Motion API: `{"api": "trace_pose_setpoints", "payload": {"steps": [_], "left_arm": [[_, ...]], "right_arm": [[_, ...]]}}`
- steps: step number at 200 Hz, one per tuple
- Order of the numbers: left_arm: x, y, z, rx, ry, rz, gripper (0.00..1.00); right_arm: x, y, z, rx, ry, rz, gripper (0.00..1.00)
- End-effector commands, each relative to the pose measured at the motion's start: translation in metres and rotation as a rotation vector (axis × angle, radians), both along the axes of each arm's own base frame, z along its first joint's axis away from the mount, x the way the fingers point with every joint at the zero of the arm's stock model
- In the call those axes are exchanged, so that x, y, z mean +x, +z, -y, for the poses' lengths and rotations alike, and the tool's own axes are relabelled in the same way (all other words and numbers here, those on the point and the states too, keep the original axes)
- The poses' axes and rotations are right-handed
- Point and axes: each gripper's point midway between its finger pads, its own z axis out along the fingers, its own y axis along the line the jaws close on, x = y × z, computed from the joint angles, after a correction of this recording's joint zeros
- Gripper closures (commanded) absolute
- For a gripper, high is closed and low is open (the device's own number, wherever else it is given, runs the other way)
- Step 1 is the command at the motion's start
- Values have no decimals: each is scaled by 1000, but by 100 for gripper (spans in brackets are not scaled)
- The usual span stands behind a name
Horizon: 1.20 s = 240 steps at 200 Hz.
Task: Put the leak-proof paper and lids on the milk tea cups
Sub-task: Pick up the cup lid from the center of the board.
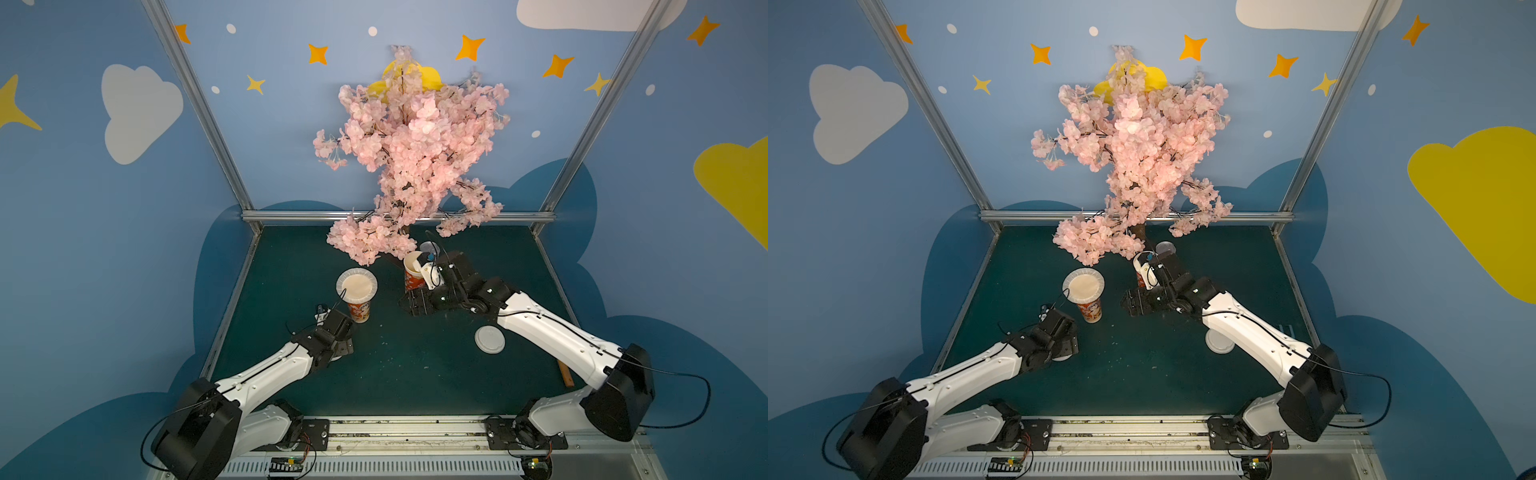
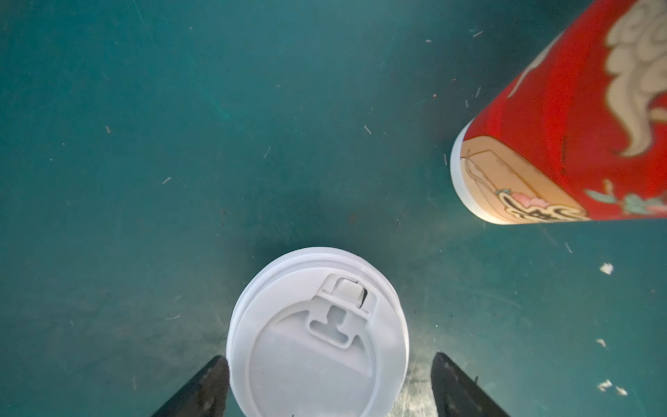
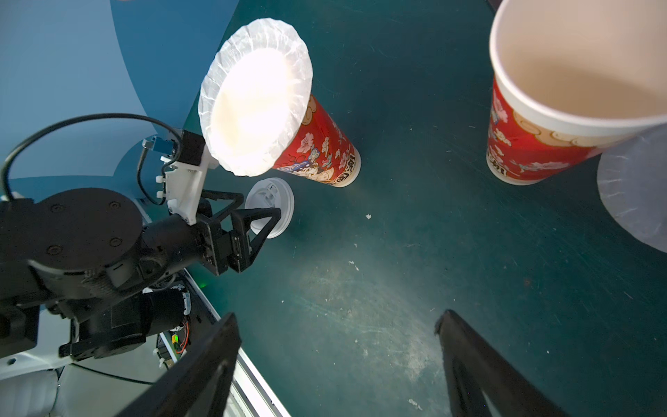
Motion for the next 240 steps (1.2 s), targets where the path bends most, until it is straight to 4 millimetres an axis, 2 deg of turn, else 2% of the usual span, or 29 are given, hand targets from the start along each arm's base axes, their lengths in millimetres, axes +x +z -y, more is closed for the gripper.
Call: {"api": "trace_pose_setpoints", "payload": {"steps": [1, 24, 152, 240], "left_arm": [[1, -1, -3, 10, 45, -15, 13], [-1, -7, -4, 21, 58, -45, 13], [-3, -11, -9, 57, 85, -79, 18], [-8, -15, -13, 60, 108, -94, 16]], "right_arm": [[-3, 5, -2, 11, 17, 19, 14], [-3, 4, -1, 4, 18, 22, 14], [0, 1, -2, -6, 17, 19, 14], [-2, 0, -2, -5, 18, 13, 14]]}}
